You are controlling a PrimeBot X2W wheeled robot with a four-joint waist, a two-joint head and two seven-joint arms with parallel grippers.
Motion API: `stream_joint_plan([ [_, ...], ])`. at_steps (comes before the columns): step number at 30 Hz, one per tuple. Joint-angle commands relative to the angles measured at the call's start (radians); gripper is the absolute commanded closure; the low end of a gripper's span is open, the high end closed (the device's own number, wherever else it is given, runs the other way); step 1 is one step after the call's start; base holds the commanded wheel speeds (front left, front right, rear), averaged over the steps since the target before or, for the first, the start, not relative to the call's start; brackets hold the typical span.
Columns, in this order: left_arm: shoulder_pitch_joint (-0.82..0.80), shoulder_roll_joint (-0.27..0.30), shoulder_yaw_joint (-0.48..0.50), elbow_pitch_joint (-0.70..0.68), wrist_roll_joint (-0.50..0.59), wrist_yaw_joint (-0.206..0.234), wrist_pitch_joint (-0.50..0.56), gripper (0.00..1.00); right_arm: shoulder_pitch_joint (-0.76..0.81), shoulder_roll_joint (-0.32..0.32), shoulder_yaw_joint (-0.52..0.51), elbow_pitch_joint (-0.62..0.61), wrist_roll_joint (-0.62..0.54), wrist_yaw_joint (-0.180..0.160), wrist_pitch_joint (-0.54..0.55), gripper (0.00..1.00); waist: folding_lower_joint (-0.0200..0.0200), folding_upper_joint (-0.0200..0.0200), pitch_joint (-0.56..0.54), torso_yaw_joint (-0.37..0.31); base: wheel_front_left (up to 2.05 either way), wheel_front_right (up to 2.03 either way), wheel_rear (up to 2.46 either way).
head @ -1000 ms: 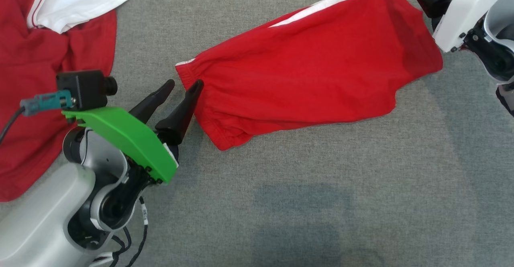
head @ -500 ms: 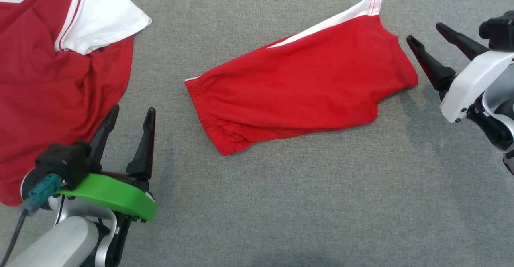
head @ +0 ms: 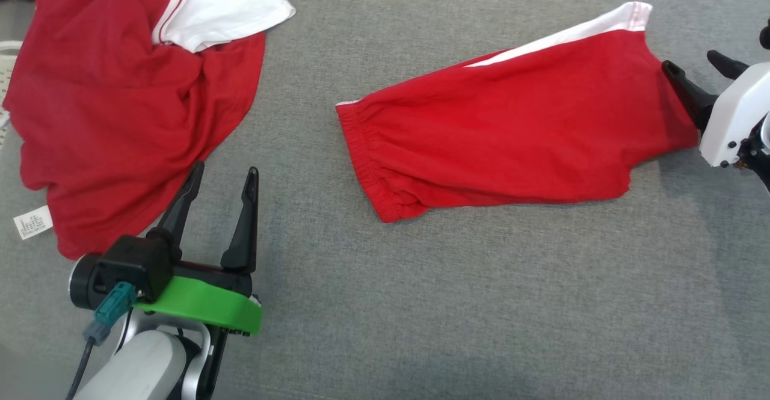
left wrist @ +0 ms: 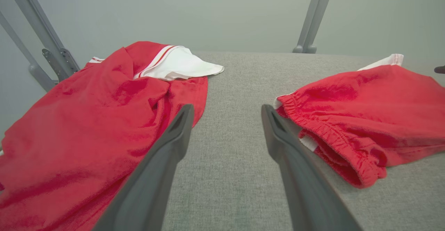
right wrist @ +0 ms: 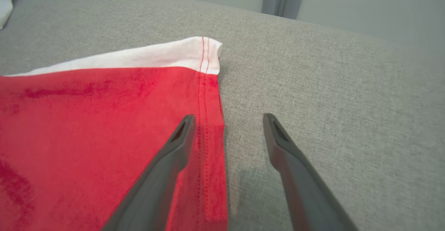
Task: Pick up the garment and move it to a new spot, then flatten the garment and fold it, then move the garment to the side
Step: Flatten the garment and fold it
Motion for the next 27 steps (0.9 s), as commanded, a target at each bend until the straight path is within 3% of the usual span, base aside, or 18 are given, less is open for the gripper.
stream_joint_plan([
  [1,0.015,-0.017,0.013,0.009,0.010,-0.013,-0.003,0.00,-0.009,0.000,-0.006,0.013,0.003,0.000,0.010,0.00,0.0000,0.0022,0.024,0.044,0.00,0.00,0.00],
  [16,0.084,-0.135,0.143,0.111,0.109,-0.127,-0.003,0.00,0.045,0.032,-0.014,0.091,0.078,0.000,0.117,0.00,0.0000,0.0022,-0.001,0.075,0.00,0.00,0.00],
  [19,0.098,-0.151,0.162,0.125,0.120,-0.143,-0.003,0.00,0.066,0.063,-0.013,0.088,0.125,0.000,0.147,1.00,0.0000,0.0022,-0.014,0.066,0.00,0.00,0.00],
  [27,0.141,-0.160,0.210,0.157,0.144,-0.177,-0.003,0.00,0.093,0.084,0.004,0.010,0.207,0.000,0.114,1.00,0.0000,0.0022,-0.062,-0.011,0.00,0.00,0.00],
])
